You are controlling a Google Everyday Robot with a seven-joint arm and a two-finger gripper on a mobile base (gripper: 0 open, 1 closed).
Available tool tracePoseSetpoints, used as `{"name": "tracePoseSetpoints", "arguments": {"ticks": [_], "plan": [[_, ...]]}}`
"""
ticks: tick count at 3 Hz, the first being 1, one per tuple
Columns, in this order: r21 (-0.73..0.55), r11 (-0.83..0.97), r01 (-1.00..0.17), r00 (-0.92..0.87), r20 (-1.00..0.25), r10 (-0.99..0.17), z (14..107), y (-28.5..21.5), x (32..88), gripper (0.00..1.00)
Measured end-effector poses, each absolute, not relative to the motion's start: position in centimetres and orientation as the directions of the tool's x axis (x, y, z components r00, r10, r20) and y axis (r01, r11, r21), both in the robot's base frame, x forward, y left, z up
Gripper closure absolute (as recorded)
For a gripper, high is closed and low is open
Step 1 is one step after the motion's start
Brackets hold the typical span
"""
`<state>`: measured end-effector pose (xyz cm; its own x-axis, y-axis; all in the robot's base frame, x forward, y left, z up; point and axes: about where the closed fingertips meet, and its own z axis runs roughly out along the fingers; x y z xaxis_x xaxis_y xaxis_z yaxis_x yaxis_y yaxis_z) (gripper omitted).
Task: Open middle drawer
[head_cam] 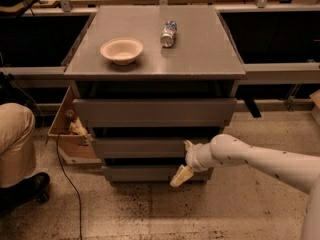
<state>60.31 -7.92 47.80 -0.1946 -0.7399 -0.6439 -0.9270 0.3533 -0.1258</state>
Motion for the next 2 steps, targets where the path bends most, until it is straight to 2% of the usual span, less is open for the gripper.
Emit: {"name": "tracePoseSetpoints", "arguments": {"ticks": [2], "plan": [[-0.206, 0.384, -0.900, -0.176, -0.635, -0.752, 46.4, -9.2, 66.3, 0.00]]}}
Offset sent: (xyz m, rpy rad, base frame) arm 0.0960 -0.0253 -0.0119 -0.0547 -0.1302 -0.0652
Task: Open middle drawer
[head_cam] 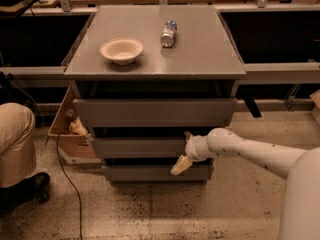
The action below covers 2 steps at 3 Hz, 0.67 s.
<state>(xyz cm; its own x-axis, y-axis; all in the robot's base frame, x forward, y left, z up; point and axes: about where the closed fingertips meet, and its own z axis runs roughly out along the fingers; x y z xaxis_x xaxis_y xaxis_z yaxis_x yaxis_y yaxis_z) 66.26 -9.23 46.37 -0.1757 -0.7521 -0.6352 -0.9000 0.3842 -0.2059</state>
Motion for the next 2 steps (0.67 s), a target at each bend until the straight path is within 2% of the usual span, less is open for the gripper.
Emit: {"name": "tracePoseSetpoints", "arguments": {"ticks": [2], "plan": [[-0.236, 0.389, -0.890, -0.173, -0.615, -0.769, 44.7, -10.1, 69.8, 0.00]]}}
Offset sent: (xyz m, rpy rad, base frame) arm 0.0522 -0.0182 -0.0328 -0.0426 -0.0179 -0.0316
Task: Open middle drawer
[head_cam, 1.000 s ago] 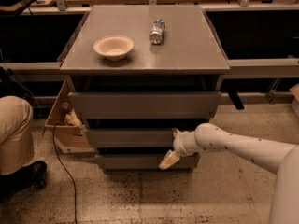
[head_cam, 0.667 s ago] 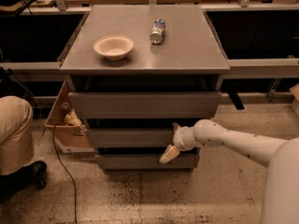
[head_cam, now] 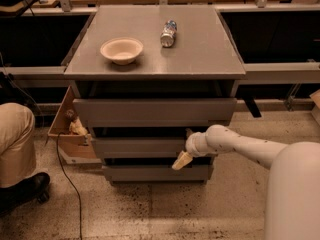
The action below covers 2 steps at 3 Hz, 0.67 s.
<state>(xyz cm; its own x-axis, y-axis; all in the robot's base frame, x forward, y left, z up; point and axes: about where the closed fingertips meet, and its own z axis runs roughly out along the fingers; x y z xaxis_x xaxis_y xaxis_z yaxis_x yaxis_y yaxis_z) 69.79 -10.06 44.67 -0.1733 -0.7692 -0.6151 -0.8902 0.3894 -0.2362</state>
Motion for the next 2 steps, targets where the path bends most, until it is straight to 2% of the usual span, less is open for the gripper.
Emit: {"name": "tracePoseSetpoints", "arguments": {"ticks": [1, 2], "plan": [[-0.226, 0.392, -0.892, -0.179, -0.619, -0.765, 43.42, -9.86, 70.08, 0.17], [-0.211, 0.377, -0.902, -0.168, -0.632, -0.756, 42.86, -9.06, 69.19, 0.47]]}}
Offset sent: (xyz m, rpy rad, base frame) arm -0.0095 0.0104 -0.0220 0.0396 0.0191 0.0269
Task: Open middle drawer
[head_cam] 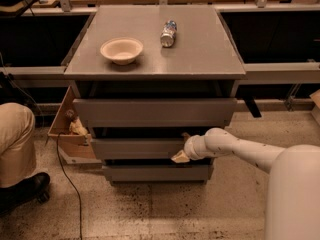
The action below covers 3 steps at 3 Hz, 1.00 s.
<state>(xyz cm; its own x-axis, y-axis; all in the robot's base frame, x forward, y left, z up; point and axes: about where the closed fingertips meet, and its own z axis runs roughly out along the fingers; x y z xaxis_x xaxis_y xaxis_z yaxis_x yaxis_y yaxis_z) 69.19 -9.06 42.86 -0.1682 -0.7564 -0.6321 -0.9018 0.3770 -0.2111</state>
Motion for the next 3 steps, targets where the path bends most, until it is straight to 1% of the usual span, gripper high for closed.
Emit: {"name": "tracePoseSetpoints", "arguments": {"ticks": [1, 2, 3], "plan": [[-0.201, 0.363, -0.910, -0.162, -0.634, -0.756, 43.01, -8.51, 68.21, 0.71], [-0.201, 0.363, -0.910, -0.162, -0.634, -0.756, 43.58, -8.51, 68.21, 0.69], [-0.200, 0.363, -0.910, -0.162, -0.634, -0.756, 43.92, -8.52, 68.19, 0.44]]}}
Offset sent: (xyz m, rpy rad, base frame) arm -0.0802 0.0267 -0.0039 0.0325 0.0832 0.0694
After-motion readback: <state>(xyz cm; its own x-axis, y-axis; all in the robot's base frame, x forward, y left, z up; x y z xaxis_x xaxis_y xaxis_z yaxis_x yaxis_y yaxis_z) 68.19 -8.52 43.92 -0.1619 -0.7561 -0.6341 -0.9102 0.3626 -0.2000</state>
